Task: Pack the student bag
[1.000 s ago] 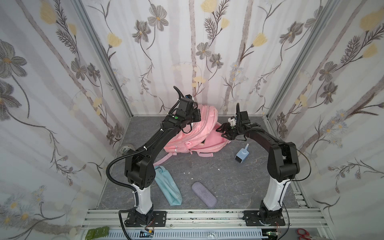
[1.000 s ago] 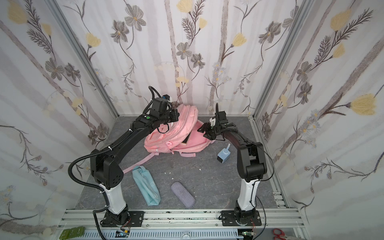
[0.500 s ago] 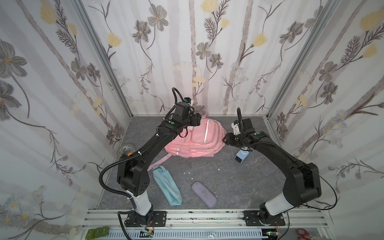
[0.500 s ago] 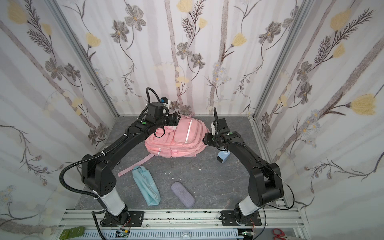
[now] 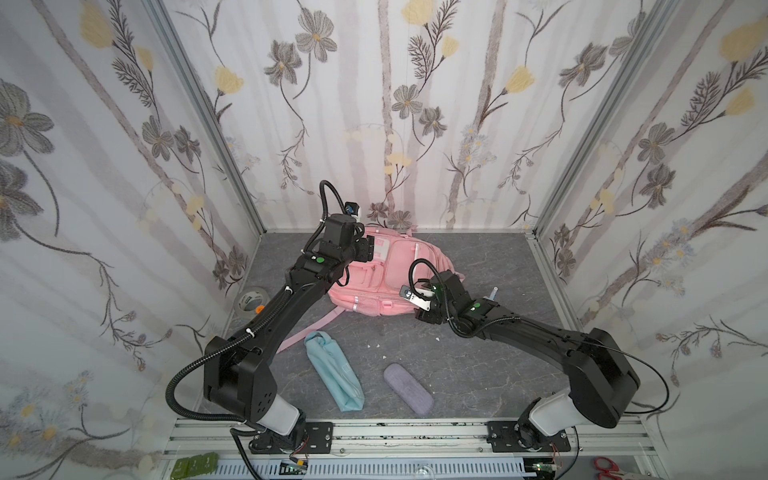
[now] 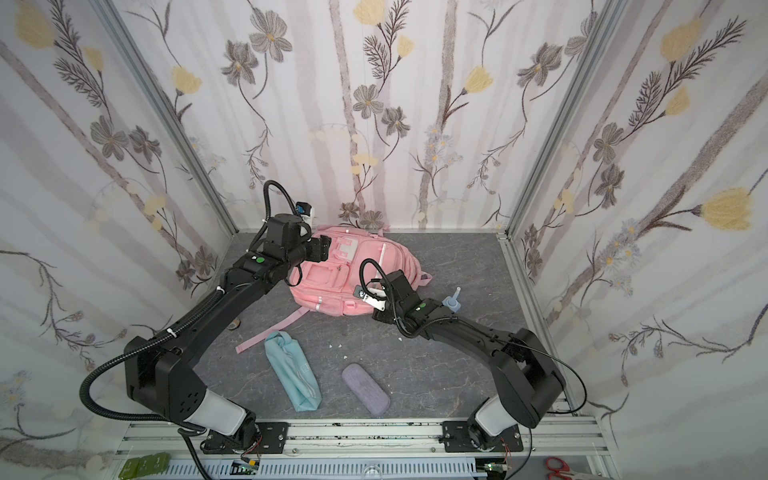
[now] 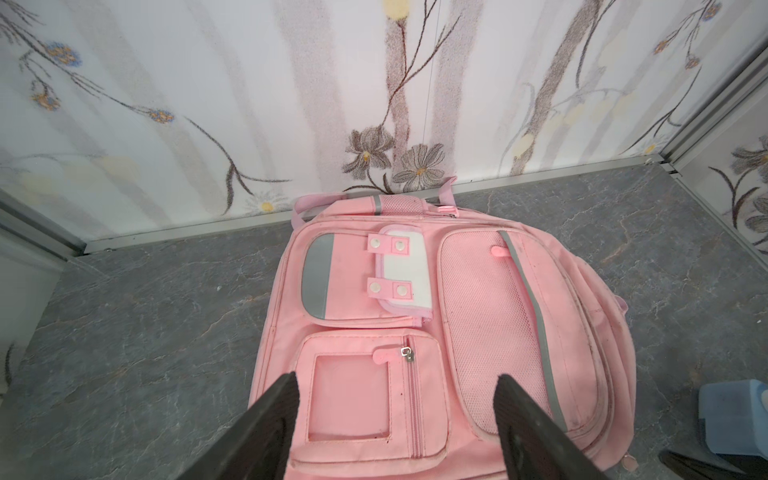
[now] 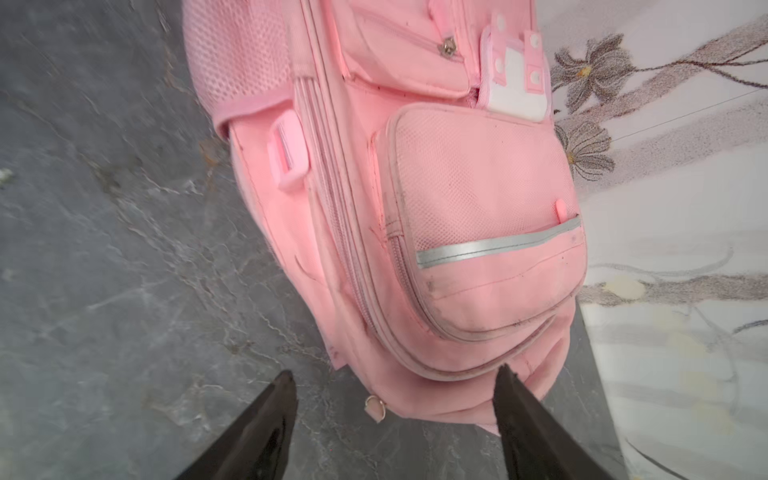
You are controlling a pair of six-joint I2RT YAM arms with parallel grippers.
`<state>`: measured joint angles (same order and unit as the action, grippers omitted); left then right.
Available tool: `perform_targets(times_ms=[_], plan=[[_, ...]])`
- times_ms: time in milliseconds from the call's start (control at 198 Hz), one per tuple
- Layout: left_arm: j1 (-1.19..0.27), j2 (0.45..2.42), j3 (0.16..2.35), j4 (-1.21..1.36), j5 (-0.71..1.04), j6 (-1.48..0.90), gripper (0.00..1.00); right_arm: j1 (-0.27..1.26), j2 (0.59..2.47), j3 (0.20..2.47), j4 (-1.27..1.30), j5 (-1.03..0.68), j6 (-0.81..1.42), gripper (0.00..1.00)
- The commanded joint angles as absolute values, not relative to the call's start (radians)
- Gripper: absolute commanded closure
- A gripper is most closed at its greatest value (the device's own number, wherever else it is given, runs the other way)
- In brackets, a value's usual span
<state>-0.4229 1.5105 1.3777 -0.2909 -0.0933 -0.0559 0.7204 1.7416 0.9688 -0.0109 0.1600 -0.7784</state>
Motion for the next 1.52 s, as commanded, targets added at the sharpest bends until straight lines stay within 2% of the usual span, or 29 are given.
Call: perform_targets(times_ms=[0,238,485,728,1188,1244,1284,1375,1472,1512], plan=[[-0.419,1.471,1.350,-0.291,-0.102,-0.058,0.24,0.708,1.789,0.971,0.137,0.211,-0.918,0.27],[-0.414,1.409,1.286,-0.303,-0.091,-0.064,0.24,0.680,1.919,1.014,0.131,0.154,-0.931,0.29],[-0.409,1.405,1.270,-0.307,-0.076,-0.075,0.24,0.662,1.929,0.990,0.051,0.069,-0.905,0.30],[-0.400,1.423,1.269,-0.298,-0.063,-0.080,0.24,0.661,1.830,0.896,0.077,0.068,-0.896,0.29],[-0.388,1.459,1.297,-0.320,-0.034,-0.101,0.24,0.657,1.992,1.019,0.144,0.134,-0.893,0.32],[-0.388,1.460,1.298,-0.322,-0.033,-0.102,0.24,0.656,2.007,1.023,0.137,0.118,-0.888,0.36],[-0.388,1.462,1.296,-0.324,-0.032,-0.099,0.24,0.654,2.013,1.023,0.134,0.112,-0.877,0.42],[-0.387,1.466,1.295,-0.325,-0.037,-0.082,0.24,0.655,2.016,1.015,0.118,0.101,-0.860,0.72],[-0.384,1.471,1.290,-0.319,-0.040,-0.036,0.24,0.655,1.987,1.009,0.089,0.100,-0.853,0.97],[-0.382,1.472,1.287,-0.312,-0.033,0.001,0.24,0.655,1.964,1.017,0.063,0.101,-0.850,1.00]])
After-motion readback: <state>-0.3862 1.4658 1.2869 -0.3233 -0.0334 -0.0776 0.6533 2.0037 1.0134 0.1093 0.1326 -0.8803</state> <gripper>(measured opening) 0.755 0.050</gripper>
